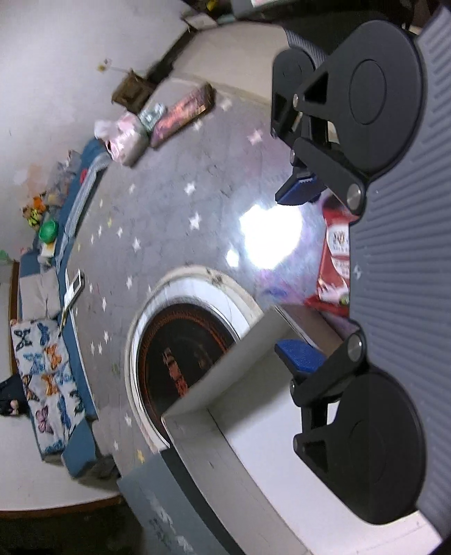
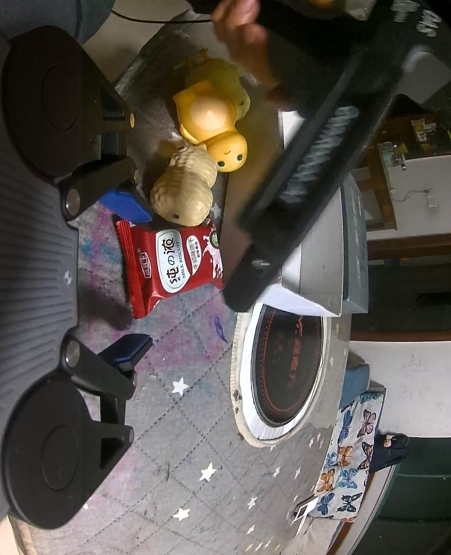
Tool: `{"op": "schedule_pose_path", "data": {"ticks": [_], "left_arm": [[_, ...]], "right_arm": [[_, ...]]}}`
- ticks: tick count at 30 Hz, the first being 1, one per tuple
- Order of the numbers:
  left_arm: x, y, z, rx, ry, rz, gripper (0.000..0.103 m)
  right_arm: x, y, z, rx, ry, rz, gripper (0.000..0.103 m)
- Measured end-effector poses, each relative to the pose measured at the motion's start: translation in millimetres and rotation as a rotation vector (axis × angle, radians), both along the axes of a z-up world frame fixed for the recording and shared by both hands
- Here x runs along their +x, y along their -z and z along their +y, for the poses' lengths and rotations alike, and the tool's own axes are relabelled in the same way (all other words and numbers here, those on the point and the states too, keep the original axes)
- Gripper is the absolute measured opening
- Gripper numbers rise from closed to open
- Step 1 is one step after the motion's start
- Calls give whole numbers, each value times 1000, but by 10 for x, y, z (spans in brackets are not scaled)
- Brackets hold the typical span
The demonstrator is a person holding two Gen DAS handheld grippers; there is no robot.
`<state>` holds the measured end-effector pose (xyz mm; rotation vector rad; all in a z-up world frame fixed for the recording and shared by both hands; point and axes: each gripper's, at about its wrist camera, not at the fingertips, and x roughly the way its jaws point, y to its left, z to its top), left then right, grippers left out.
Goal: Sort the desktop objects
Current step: 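Close the left gripper on the red biscuit packet and lift it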
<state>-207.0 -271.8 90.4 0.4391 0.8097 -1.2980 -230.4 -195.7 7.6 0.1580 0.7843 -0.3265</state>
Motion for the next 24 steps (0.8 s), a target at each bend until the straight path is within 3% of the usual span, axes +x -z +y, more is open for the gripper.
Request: {"op": "schedule_pose_path", "data": {"ticks": [6, 11, 17, 24], "left_arm": [[-34, 1, -55, 11, 0, 1, 84], [-113, -68, -22, -28, 46, 89, 84], [-116, 171, -61, 58, -1, 64, 84], [-82, 286, -82, 85, -14, 51, 84]], "right_arm": [[352, -28, 354, -21, 59, 23, 73], [596, -7, 539, -20, 102, 27, 73], [871, 24, 892, -28, 116, 16, 73], [1203, 91, 1432, -23, 110, -4, 70]]}}
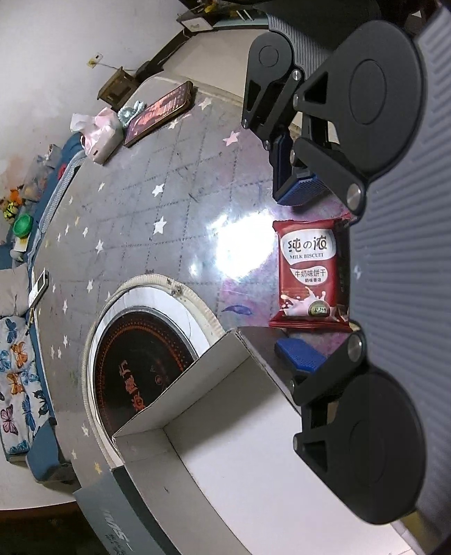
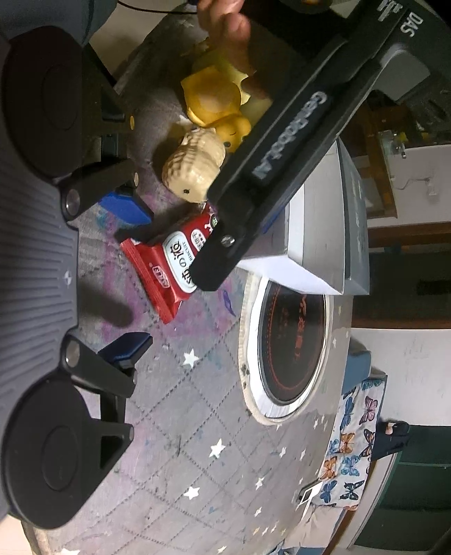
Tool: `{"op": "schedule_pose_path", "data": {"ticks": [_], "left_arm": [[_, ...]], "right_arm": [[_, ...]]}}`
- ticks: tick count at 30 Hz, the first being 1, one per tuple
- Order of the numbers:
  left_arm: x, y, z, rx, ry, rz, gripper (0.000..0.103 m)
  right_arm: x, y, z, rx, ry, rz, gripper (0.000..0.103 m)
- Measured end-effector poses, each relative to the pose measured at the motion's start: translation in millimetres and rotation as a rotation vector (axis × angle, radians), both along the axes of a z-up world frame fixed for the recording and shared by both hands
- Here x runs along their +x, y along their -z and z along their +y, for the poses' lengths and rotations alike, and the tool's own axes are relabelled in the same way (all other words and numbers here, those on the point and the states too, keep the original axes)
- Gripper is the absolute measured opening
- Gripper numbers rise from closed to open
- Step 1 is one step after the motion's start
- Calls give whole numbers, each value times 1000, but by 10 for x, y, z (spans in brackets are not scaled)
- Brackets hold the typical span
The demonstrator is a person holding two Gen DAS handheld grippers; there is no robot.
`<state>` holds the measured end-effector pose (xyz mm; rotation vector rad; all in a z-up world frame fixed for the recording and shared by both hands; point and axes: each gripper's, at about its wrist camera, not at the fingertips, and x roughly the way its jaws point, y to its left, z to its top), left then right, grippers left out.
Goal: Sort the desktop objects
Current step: 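Close the left gripper on the red biscuit packet and lift it, then carry the packet over the white box and open the left gripper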
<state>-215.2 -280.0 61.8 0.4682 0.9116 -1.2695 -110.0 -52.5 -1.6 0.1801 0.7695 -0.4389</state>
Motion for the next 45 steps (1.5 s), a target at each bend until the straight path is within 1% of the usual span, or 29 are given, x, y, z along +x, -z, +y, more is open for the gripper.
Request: {"op": "schedule_pose_path", "data": {"ticks": [2, 4, 7, 8, 10, 11, 14, 17, 20, 23, 25, 26, 27, 29, 32, 37, 39, 41, 45], "left_arm": [[4, 49, -14, 11, 6, -2, 84], [23, 107, -37, 26, 5, 22, 84], [2, 116, -46, 20, 17, 25, 84], [9, 117, -49, 19, 15, 43, 84], [26, 124, -50, 19, 10, 98, 83], [31, 130, -51, 19, 7, 118, 82], [33, 161, -58, 29, -6, 108, 77], [62, 196, -80, 47, -22, 123, 77], [58, 205, -111, 66, -31, 112, 77], [49, 216, -116, 90, -42, 99, 77], [64, 269, -127, 111, -48, 107, 77], [81, 299, -128, 116, -56, 119, 77], [96, 311, -126, 111, -59, 133, 77], [109, 304, -126, 97, -52, 157, 69], [94, 307, -123, 84, -36, 174, 64], [83, 270, -87, 63, -38, 212, 62], [57, 184, -55, 42, -39, 208, 62], [21, 55, -13, 10, -36, 185, 62], [24, -299, 103, -73, -50, 141, 62]], "right_arm": [[53, 16, 45, 0, -2, -6, 68], [159, 20, 38, 2, -5, -9, 67], [223, 46, 34, 6, 1, -10, 63], [200, 53, -19, 10, 3, -13, 62], [203, 66, 75, 14, 10, -19, 61], [185, 66, 6, 12, 12, -21, 61], [252, 64, -89, 12, 23, -22, 61], [212, 69, -87, 16, 34, -29, 61], [174, 77, -189, 21, 37, -37, 61], [180, 85, -187, 24, 34, -39, 60], [213, 82, -221, 27, 27, -40, 55], [243, 81, -210, 28, 24, -40, 55], [286, 79, -229, 28, 26, -40, 55], [333, 78, -226, 27, 31, -42, 55], [473, 61, -152, 26, 48, -42, 53], [565, 37, 46, 27, 80, -40, 51], [631, -2, 132, 17, 86, -39, 51], [736, -67, 240, 4, 92, -43, 51], [981, -338, 444, -52, 92, -65, 51]]}}
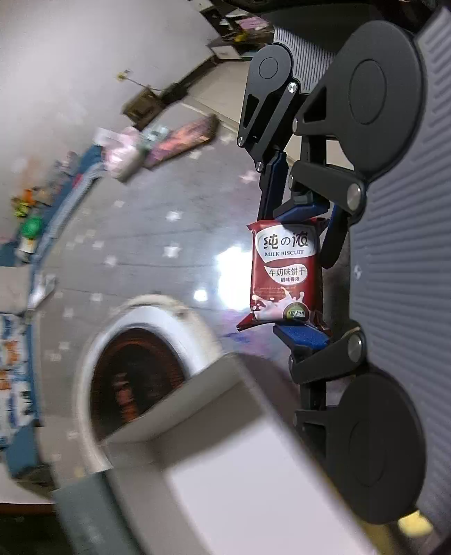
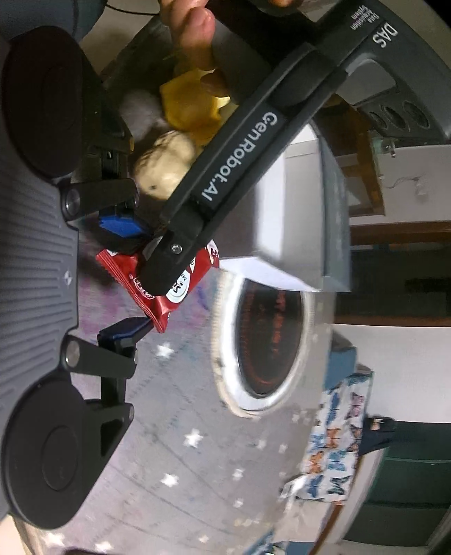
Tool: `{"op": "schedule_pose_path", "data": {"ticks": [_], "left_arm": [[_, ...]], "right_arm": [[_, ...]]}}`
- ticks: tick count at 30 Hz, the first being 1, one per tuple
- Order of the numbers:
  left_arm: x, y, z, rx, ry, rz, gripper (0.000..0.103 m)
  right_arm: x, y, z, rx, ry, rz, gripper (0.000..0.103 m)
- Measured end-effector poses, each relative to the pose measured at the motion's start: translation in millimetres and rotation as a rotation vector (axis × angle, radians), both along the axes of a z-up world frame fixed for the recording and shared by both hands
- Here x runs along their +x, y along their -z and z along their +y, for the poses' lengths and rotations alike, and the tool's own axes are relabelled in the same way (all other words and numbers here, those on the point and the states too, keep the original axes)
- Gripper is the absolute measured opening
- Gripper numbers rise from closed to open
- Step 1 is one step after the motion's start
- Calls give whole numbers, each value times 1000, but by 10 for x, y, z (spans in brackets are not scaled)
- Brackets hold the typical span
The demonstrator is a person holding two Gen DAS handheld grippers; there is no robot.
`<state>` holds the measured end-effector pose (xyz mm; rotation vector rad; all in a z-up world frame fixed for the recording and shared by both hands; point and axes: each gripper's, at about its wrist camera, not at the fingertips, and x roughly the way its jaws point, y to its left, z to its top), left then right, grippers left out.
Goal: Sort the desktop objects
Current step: 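Carry the packet over the white box and open the left gripper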
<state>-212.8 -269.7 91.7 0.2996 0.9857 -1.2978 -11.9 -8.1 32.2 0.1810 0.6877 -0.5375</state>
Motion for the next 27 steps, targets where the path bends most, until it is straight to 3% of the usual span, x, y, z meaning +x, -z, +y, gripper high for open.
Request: {"op": "schedule_pose_path", "data": {"ticks": [5, 8, 17, 27], "left_arm": [[195, -438, 164, -96, -64, -108, 62], [471, -504, 226, -99, -125, -117, 62], [1281, -176, 260, -4, -259, -33, 62], [1625, 283, 301, 68, -292, 55, 62]], "right_arm": [[505, -450, 179, -122, -30, -38, 51], [982, -637, 211, -172, -56, -77, 51], [2404, -535, 372, -116, -138, -69, 51], [2987, -183, 703, -4, -161, 31, 51]]}}
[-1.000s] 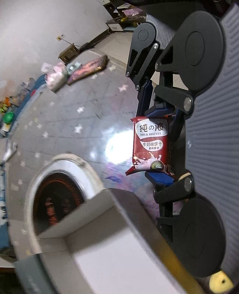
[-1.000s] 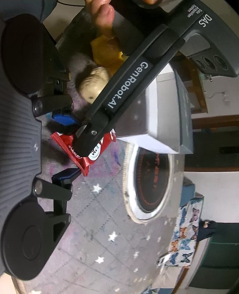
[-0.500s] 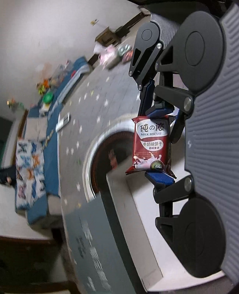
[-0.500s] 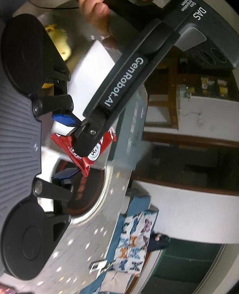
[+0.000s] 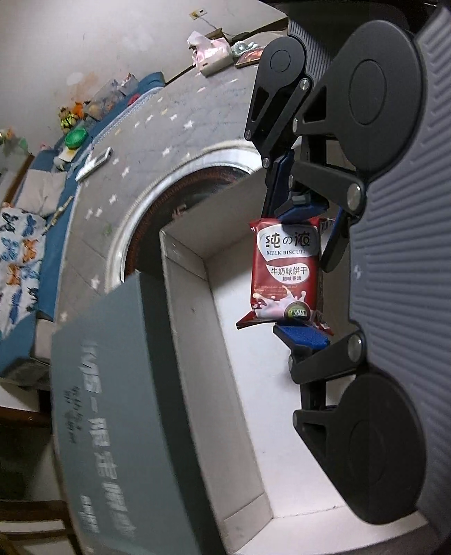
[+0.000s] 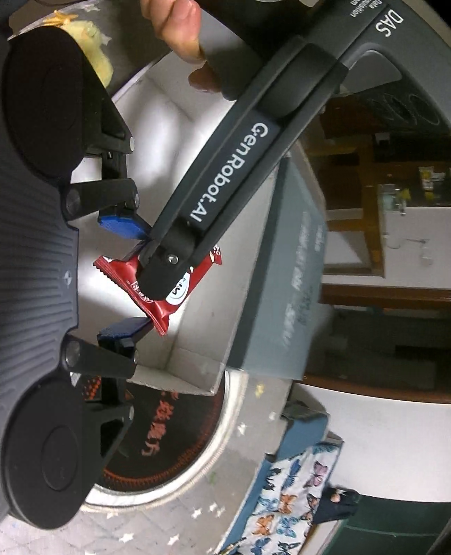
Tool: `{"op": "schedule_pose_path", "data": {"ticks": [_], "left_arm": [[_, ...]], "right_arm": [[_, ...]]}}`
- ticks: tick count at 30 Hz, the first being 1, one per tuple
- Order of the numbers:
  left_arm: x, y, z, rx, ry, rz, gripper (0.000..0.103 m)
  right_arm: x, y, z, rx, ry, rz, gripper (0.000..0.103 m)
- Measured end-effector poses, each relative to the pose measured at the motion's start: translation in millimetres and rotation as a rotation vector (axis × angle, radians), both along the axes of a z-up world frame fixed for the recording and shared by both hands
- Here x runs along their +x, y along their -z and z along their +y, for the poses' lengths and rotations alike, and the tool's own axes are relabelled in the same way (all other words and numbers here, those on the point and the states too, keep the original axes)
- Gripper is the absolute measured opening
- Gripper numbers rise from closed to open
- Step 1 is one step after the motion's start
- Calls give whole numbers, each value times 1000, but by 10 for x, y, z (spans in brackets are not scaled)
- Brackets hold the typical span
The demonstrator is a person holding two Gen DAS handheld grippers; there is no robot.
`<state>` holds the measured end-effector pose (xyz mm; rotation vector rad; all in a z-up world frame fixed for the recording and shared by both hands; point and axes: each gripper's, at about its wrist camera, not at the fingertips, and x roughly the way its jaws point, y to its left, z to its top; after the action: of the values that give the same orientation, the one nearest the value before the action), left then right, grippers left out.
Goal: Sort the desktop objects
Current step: 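Carry the packet over the white box and open the left gripper, then move the left gripper to the beige peanut-shaped toy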
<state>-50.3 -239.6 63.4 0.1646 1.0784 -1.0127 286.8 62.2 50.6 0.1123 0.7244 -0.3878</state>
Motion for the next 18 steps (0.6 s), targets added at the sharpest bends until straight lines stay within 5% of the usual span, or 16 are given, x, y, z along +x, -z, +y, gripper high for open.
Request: {"op": "schedule_pose_path", "data": {"ticks": [8, 18], "left_arm": [[79, 196, 58, 9, -31, 46, 62], [-141, -129, 275, -55, -26, -41, 62]], "right_arm": [[191, 181, 296, 0, 3, 62, 51], [68, 34, 687, -30, 8, 9, 64]]}}
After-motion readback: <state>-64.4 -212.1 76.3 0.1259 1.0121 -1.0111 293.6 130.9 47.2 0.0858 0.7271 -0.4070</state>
